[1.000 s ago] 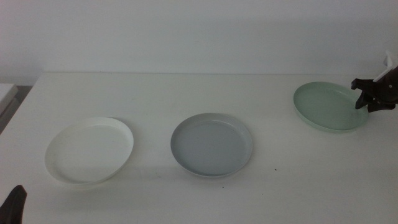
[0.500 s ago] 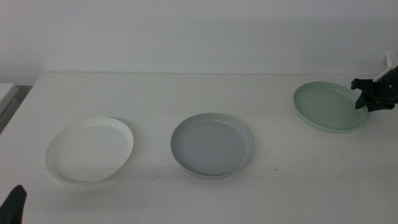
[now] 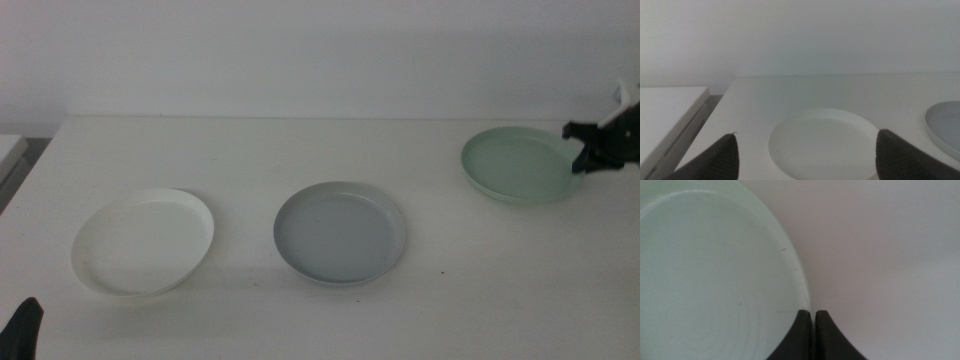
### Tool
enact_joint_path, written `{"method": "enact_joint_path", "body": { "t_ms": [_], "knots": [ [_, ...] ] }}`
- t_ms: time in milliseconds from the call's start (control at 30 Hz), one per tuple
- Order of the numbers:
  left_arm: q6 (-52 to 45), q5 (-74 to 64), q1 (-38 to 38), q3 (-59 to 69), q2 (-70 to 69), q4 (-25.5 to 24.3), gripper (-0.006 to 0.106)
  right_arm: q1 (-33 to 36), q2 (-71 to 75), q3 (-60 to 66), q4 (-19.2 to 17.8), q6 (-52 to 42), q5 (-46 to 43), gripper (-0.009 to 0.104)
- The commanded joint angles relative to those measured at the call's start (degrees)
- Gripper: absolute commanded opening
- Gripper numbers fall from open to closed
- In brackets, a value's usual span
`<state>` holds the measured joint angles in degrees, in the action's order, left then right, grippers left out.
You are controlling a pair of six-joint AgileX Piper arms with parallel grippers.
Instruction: Stack the three bowls on top of each other.
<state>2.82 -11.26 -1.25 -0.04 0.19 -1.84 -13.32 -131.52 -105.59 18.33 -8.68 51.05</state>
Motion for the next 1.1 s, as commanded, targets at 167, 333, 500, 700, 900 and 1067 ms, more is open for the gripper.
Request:
{"method": "enact_joint_path", "body": {
  "t_ms": [167,333,500,700,900,1067],
  "knots": [
    [0.26,0.78,0.08,0.04,-0.19,0.12,0.094,7.24,12.34,0.66,9.63,-3.67,5.93,-0.002],
    [0.26,0.78,0.08,0.04,-0.19,0.12,0.094,17.19,18.6,10.0,13.48,-6.14,0.74,-0.002],
    [0.26,0.78,0.08,0.04,-0.19,0.12,0.094,26.5,18.63,16.29,12.9,-5.71,-5.32,-0.002],
    [0.26,0.78,0.08,0.04,-0.19,0.12,0.094,31.98,15.53,16.78,7.63,0.15,-10.84,-0.002],
    [0.26,0.78,0.08,0.04,-0.19,0.12,0.094,32.89,12.76,16.87,7.44,0.42,-10.58,-0.002],
    [0.26,0.78,0.08,0.04,-0.19,0.12,0.094,32.89,11.78,16.87,7.44,0.42,-10.58,0.004]
  ]
}}
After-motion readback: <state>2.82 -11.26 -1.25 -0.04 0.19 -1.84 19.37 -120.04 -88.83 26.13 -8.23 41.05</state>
